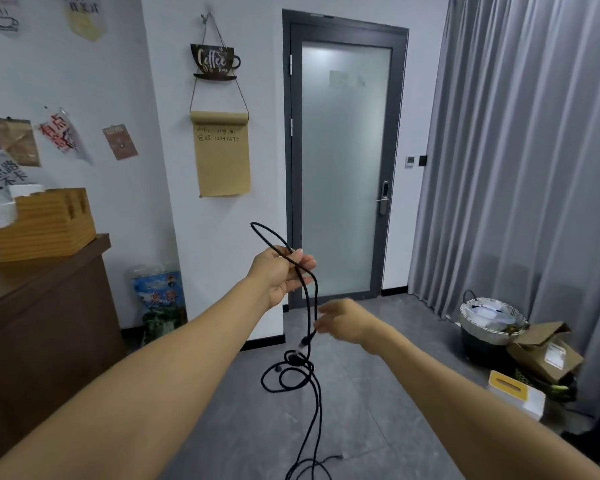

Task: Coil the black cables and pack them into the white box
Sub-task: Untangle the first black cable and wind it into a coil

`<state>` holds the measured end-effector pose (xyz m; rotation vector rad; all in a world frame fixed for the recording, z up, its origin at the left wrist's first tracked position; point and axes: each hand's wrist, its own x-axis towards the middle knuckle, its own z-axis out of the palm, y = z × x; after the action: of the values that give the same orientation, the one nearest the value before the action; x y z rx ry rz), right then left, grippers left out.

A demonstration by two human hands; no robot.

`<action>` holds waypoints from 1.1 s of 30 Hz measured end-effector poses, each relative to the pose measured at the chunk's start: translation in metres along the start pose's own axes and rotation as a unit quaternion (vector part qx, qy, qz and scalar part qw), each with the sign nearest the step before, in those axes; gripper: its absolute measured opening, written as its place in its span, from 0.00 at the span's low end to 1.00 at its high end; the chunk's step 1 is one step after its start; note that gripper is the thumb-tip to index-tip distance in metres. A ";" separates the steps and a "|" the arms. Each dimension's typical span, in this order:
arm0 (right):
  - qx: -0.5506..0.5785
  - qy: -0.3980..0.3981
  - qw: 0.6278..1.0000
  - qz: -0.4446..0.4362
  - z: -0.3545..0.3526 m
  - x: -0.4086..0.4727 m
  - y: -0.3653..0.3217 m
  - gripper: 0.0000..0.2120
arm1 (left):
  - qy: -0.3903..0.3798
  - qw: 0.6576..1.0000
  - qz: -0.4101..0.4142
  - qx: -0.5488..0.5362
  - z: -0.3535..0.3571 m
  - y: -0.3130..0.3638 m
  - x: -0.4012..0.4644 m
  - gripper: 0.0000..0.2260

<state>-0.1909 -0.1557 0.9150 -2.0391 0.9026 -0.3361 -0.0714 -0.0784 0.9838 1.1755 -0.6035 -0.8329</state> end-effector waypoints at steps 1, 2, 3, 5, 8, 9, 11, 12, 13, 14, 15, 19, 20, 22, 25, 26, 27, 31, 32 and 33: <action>-0.027 -0.034 0.999 0.014 0.007 -0.002 0.004 0.23 | 0.005 1.000 -0.005 -0.008 0.002 0.001 0.000 0.05; -0.061 -0.064 0.996 0.027 0.014 -0.004 0.009 0.24 | 0.011 1.000 -0.007 -0.015 0.004 0.001 0.001 0.05; -0.099 -0.093 0.990 0.033 0.021 -0.007 0.013 0.23 | 0.017 1.000 -0.009 -0.022 0.007 0.001 0.001 0.05; -0.171 -0.132 0.976 0.022 0.034 -0.010 0.018 0.21 | 0.026 0.999 -0.010 -0.035 0.011 0.004 0.002 0.06; -0.179 -0.112 0.977 -0.019 0.042 -0.011 0.023 0.09 | 0.039 0.999 -0.002 -0.037 0.018 0.009 0.001 0.06; -0.150 -0.112 0.982 -0.020 0.040 -0.013 0.024 0.02 | 0.057 0.998 0.000 -0.029 0.019 0.011 0.001 0.06; -0.102 -0.140 0.985 -0.006 0.031 -0.019 0.027 0.08 | 0.123 0.992 0.000 0.003 0.010 0.012 0.007 0.07; -0.090 -0.152 0.984 0.002 0.024 -0.022 0.027 0.08 | 0.163 0.987 -0.007 0.016 0.001 0.011 0.012 0.07; -0.071 -0.152 0.986 0.002 0.016 -0.027 0.028 0.07 | 0.198 0.980 -0.022 0.019 -0.009 0.010 0.015 0.09; -0.045 -0.142 0.989 0.005 0.007 -0.029 0.031 0.06 | 0.220 0.974 -0.041 0.031 -0.021 0.008 0.020 0.12; -0.008 -0.125 0.992 0.010 -0.001 -0.031 0.034 0.05 | 0.223 0.971 -0.064 0.055 -0.031 0.005 0.022 0.13; 0.069 -0.065 0.995 0.035 -0.028 -0.038 0.043 0.08 | 0.224 0.954 -0.143 0.135 -0.051 -0.010 0.017 0.08; 0.075 -0.055 0.995 0.033 -0.032 -0.038 0.043 0.08 | 0.210 0.952 -0.159 0.158 -0.049 -0.014 0.013 0.08; 0.087 -0.037 0.995 0.027 -0.037 -0.037 0.042 0.09 | 0.164 0.945 -0.176 0.222 -0.039 -0.020 0.006 0.11; 0.089 -0.022 0.996 0.010 -0.042 -0.036 0.039 0.09 | 0.081 0.920 -0.161 0.348 -0.015 -0.029 -0.005 0.17; 0.087 -0.022 0.996 0.000 -0.044 -0.036 0.038 0.09 | 0.054 0.914 -0.143 0.377 -0.006 -0.033 -0.007 0.14; 0.086 -0.024 0.996 -0.010 -0.045 -0.036 0.036 0.09 | 0.032 0.912 -0.120 0.390 0.004 -0.036 -0.010 0.09; 0.090 -0.045 0.993 -0.055 -0.047 -0.035 0.029 0.08 | -0.121 0.905 -0.064 0.402 0.024 -0.054 -0.015 0.17; 0.089 -0.051 0.993 -0.063 -0.049 -0.036 0.028 0.07 | -0.153 0.903 -0.086 0.392 0.024 -0.056 -0.015 0.19; 0.087 -0.057 0.992 -0.070 -0.051 -0.037 0.028 0.07 | -0.177 0.904 -0.104 0.376 0.023 -0.057 -0.016 0.21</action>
<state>-0.2571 -0.1713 0.9267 -1.9430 0.6396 -0.3575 -0.1127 -0.0868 0.9365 1.8274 -1.1823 -1.0462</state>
